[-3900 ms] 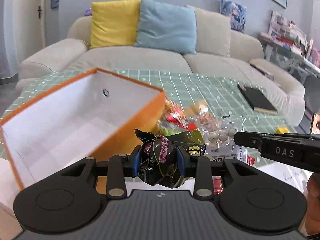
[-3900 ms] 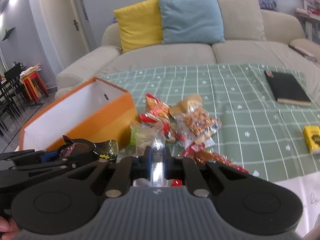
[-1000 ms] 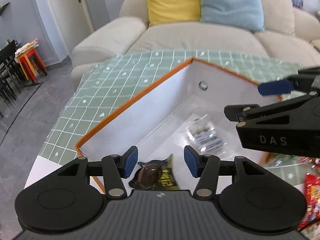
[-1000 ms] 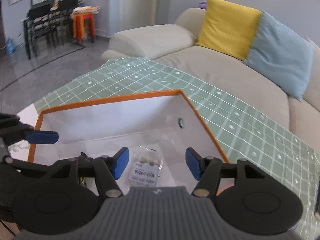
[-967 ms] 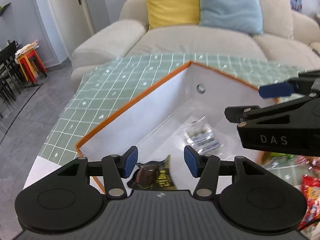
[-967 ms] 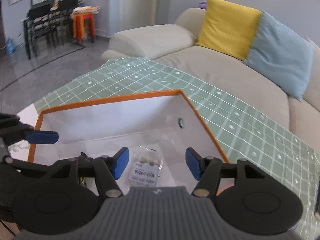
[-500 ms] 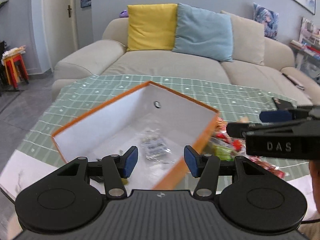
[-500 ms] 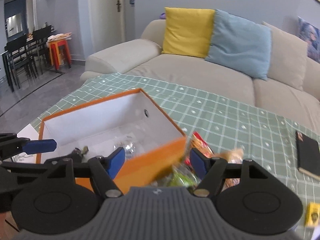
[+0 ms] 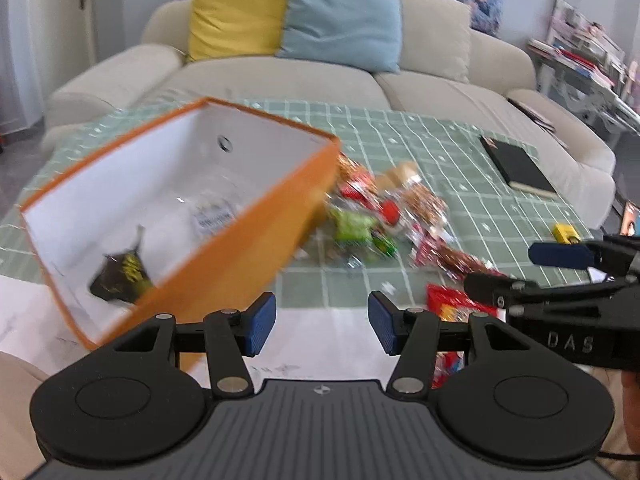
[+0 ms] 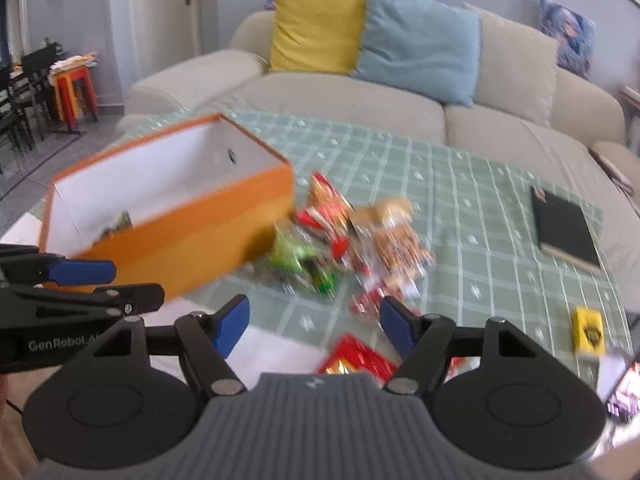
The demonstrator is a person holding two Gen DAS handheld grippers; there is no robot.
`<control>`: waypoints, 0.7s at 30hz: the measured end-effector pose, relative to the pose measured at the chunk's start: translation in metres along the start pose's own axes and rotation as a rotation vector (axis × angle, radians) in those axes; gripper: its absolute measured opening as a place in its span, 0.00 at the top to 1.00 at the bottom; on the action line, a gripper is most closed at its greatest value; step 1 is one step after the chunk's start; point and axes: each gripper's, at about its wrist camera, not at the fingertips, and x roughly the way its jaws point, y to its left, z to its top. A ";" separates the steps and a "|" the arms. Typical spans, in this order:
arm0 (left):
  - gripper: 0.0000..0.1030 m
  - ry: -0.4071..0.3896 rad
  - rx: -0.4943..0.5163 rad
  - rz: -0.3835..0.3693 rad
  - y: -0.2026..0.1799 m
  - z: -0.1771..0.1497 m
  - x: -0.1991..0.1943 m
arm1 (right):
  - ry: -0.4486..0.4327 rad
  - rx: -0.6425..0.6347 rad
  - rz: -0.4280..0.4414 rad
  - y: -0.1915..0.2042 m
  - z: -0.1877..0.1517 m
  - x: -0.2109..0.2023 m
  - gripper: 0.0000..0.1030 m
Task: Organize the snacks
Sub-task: 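Withdraw both tools from the box back toward the snack pile, then grasp the red chip bag with the left tool while the right tool grasps the red spicy strip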
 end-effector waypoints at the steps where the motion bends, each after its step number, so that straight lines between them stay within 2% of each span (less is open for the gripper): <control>1: 0.39 0.010 0.003 -0.010 -0.003 -0.004 0.003 | 0.015 0.005 -0.010 -0.002 -0.007 0.000 0.32; 8: 0.39 0.098 0.042 -0.072 -0.017 -0.025 0.023 | 0.138 0.053 -0.064 -0.022 -0.046 0.014 0.32; 21: 0.39 0.181 0.072 -0.148 -0.027 -0.044 0.048 | 0.311 0.257 -0.064 -0.057 -0.073 0.044 0.25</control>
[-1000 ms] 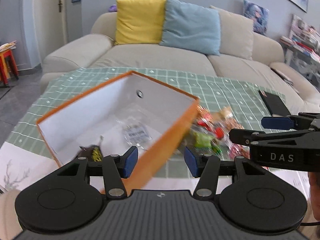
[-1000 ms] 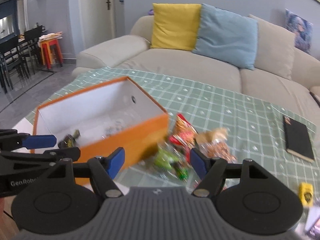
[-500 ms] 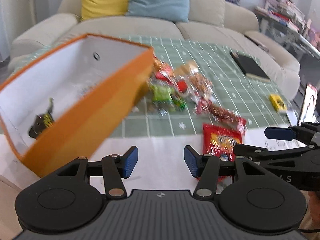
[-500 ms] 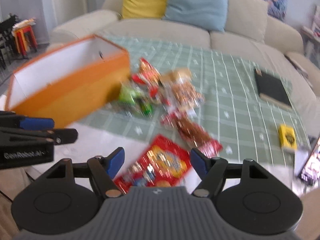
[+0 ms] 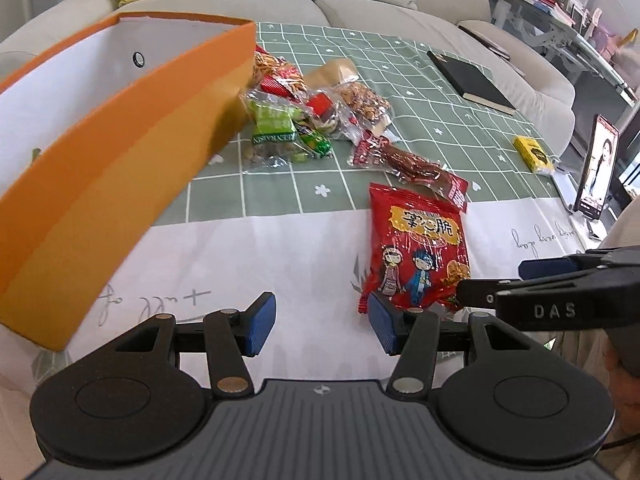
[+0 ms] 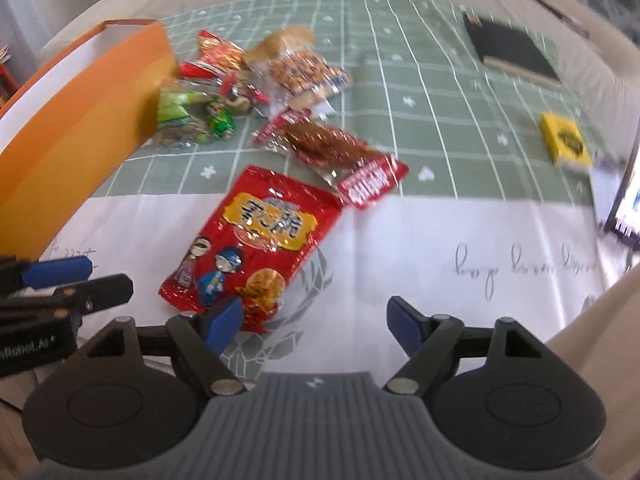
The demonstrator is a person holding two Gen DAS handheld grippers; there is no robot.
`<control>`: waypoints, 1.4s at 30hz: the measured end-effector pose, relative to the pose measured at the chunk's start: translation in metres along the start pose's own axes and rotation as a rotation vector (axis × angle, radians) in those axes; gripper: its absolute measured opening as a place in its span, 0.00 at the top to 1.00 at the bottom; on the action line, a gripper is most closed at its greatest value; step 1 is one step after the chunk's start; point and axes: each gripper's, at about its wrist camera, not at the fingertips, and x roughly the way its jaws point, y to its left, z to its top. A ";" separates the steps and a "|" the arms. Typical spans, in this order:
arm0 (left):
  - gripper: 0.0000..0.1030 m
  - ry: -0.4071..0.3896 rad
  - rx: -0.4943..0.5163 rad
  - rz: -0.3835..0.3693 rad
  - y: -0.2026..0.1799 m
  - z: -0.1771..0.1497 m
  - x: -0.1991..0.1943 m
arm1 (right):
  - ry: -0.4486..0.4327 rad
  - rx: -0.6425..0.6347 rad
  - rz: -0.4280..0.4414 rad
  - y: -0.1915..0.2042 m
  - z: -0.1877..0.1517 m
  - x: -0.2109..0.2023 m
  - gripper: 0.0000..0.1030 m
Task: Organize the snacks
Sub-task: 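Grasp the red chip bag with the left tool while the right tool grasps the red spicy strip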
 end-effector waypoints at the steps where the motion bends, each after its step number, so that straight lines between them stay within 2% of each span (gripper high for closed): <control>1: 0.39 0.001 0.003 -0.002 0.000 -0.001 0.001 | 0.008 0.013 0.004 -0.002 0.000 0.003 0.25; 4: 0.39 0.000 0.002 -0.009 0.001 0.000 0.002 | 0.007 0.039 0.041 -0.003 0.001 0.009 0.26; 7: 0.39 -0.006 -0.010 -0.017 0.003 0.000 0.003 | -0.011 0.032 0.070 0.001 0.002 0.012 0.43; 9: 0.39 -0.011 -0.015 -0.018 0.005 0.001 0.005 | -0.022 0.025 0.087 0.004 0.004 0.014 0.44; 14: 0.39 -0.023 -0.012 -0.021 0.007 0.004 0.008 | -0.069 -0.016 0.130 0.013 0.010 0.019 0.61; 16: 0.39 -0.031 0.004 -0.021 0.006 0.007 0.010 | -0.086 -0.035 0.149 0.016 0.013 0.019 0.63; 19: 0.38 -0.039 0.062 -0.038 0.001 0.010 0.010 | -0.119 -0.037 0.217 0.017 0.018 0.014 0.63; 20: 0.33 -0.037 0.085 -0.047 -0.001 0.011 0.011 | -0.132 -0.035 0.214 0.016 0.020 0.011 0.63; 24: 0.21 -0.039 0.200 -0.071 -0.013 0.019 0.012 | -0.130 -0.025 0.134 0.003 0.032 0.003 0.58; 28: 0.18 -0.031 0.258 -0.091 -0.027 0.028 0.020 | -0.080 -0.035 0.083 -0.015 0.048 0.006 0.57; 31: 0.18 -0.009 0.295 -0.109 -0.040 0.036 0.030 | -0.036 -0.130 0.043 -0.019 0.059 0.013 0.57; 36: 0.18 0.036 0.384 -0.106 -0.061 0.045 0.048 | 0.039 -0.279 0.024 -0.018 0.069 0.030 0.56; 40: 0.15 0.080 0.414 -0.077 -0.068 0.052 0.063 | 0.080 -0.403 0.000 -0.015 0.076 0.043 0.56; 42: 0.15 0.086 0.419 -0.063 -0.067 0.055 0.067 | 0.081 -0.446 0.017 -0.015 0.081 0.047 0.54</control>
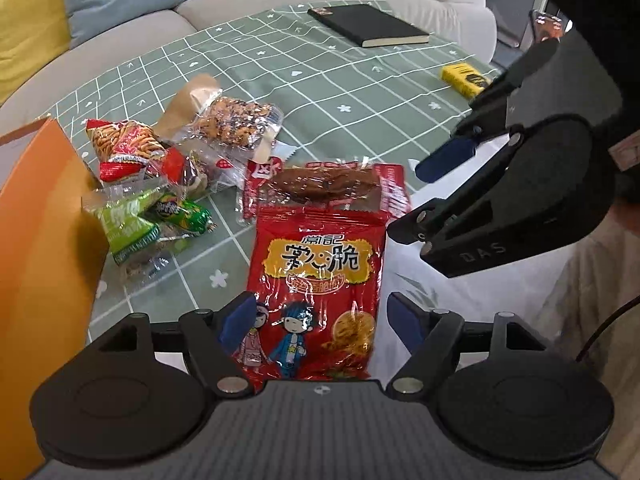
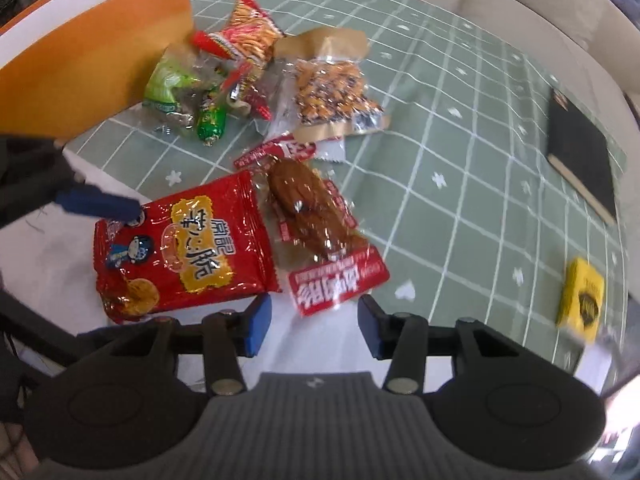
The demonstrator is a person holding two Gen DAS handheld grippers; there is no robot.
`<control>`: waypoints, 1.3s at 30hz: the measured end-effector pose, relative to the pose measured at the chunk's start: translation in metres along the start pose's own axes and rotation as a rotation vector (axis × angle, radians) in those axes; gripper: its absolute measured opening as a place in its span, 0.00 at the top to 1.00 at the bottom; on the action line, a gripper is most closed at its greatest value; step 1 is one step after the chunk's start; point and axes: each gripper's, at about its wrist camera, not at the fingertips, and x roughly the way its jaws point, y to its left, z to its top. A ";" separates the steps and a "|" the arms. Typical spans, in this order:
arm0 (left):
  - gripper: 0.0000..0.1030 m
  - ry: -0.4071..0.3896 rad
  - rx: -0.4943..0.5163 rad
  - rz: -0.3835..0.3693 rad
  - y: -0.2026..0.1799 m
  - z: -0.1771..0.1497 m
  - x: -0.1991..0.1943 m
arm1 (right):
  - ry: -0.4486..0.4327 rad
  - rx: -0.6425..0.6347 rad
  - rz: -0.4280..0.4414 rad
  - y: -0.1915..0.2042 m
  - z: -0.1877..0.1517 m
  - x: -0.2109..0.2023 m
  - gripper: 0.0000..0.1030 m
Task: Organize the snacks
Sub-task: 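Grasp the red chip bag with the left tool while the right tool grasps the red spicy strip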
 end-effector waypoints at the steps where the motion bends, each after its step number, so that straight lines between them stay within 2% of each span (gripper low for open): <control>1: 0.14 0.007 -0.003 0.002 0.001 0.002 0.002 | -0.008 -0.022 0.009 -0.001 0.002 0.001 0.52; 6: 0.13 0.036 -0.029 0.017 0.009 0.009 0.015 | -0.056 -0.117 -0.011 0.002 0.011 0.011 0.44; 8: 0.13 0.047 -0.059 0.026 0.015 0.011 0.018 | -0.066 -0.138 -0.032 0.003 0.012 0.016 0.44; 12: 0.13 0.052 -0.121 -0.005 0.026 0.013 0.021 | -0.071 -0.143 -0.016 0.004 0.014 0.020 0.44; 14: 0.13 0.053 -0.136 -0.014 0.028 0.013 0.023 | -0.070 -0.140 -0.016 0.005 0.014 0.023 0.50; 18: 0.18 0.041 -0.159 -0.022 0.028 0.011 0.021 | -0.075 -0.106 -0.002 0.005 0.015 0.025 0.53; 24: 0.23 0.043 -0.173 0.005 0.025 0.008 0.017 | -0.085 -0.105 -0.016 0.008 0.012 0.024 0.57; 33: 0.24 0.034 -0.270 0.013 0.032 -0.008 0.002 | -0.097 -0.104 -0.029 0.022 0.006 0.013 0.64; 39: 0.24 0.014 -0.307 0.039 0.035 -0.018 -0.014 | -0.141 -0.084 -0.036 0.032 0.001 -0.004 0.79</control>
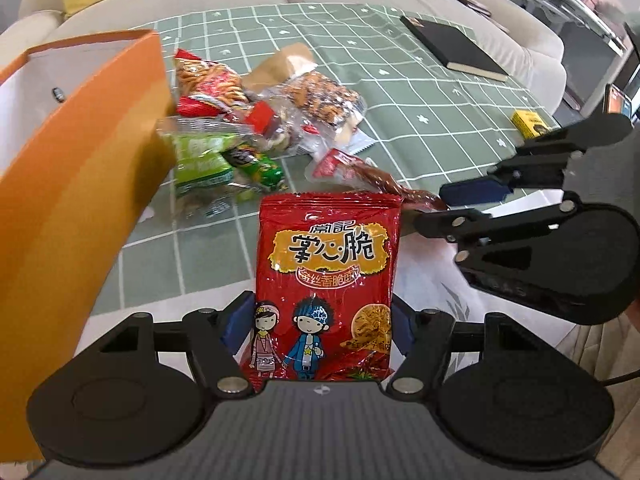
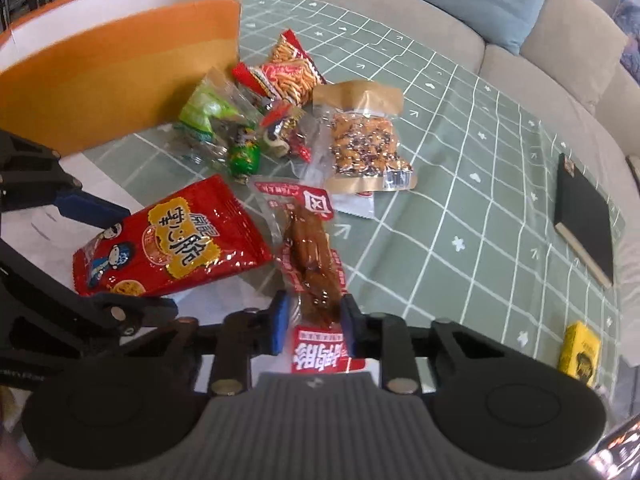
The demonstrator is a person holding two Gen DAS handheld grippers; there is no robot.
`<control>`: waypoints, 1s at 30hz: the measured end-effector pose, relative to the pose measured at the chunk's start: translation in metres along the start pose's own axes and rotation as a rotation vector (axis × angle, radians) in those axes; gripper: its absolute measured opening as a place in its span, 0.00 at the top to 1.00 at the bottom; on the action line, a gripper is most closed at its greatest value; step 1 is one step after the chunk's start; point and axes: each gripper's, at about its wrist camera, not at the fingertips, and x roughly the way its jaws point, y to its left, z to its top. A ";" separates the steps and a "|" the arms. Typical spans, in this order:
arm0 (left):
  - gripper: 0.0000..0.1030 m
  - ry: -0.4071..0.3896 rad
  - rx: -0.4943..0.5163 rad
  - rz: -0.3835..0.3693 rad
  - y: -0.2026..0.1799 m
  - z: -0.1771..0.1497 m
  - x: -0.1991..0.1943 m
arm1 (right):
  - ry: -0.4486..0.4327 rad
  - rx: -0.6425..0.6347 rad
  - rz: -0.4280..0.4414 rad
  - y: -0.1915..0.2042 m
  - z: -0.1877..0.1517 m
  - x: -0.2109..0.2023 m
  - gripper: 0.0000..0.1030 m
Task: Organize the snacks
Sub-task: 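Grasp the red chip bag with the left tool while the right tool grasps the red spicy strip, then carry both packs over the orange box and release them inside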
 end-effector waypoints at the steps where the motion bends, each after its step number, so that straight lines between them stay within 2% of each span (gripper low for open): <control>1: 0.24 -0.003 -0.010 0.005 0.002 -0.002 -0.003 | -0.008 0.001 -0.007 0.001 0.000 -0.003 0.82; 3: 0.24 -0.013 -0.028 0.003 0.005 -0.005 -0.009 | -0.027 0.002 -0.020 0.004 -0.001 -0.009 0.88; 4: 0.24 -0.017 -0.036 0.001 0.004 -0.005 -0.011 | -0.045 -0.001 -0.029 0.005 -0.002 -0.014 0.96; 6: 0.24 -0.029 -0.051 -0.002 0.007 -0.007 -0.018 | -0.068 0.006 -0.043 0.007 -0.002 -0.022 1.00; 12: 0.24 -0.081 -0.101 0.001 0.017 -0.010 -0.042 | -0.082 0.129 0.003 0.001 -0.007 -0.035 1.00; 20: 0.24 -0.171 -0.152 0.000 0.026 -0.015 -0.081 | -0.175 0.226 0.039 0.013 -0.008 -0.071 1.00; 25: 0.24 -0.226 -0.188 0.010 0.035 -0.015 -0.104 | -0.231 0.249 0.071 0.023 -0.004 -0.091 1.00; 30: 0.24 -0.282 -0.226 0.028 0.048 -0.011 -0.129 | -0.292 0.237 0.106 0.031 0.016 -0.110 1.00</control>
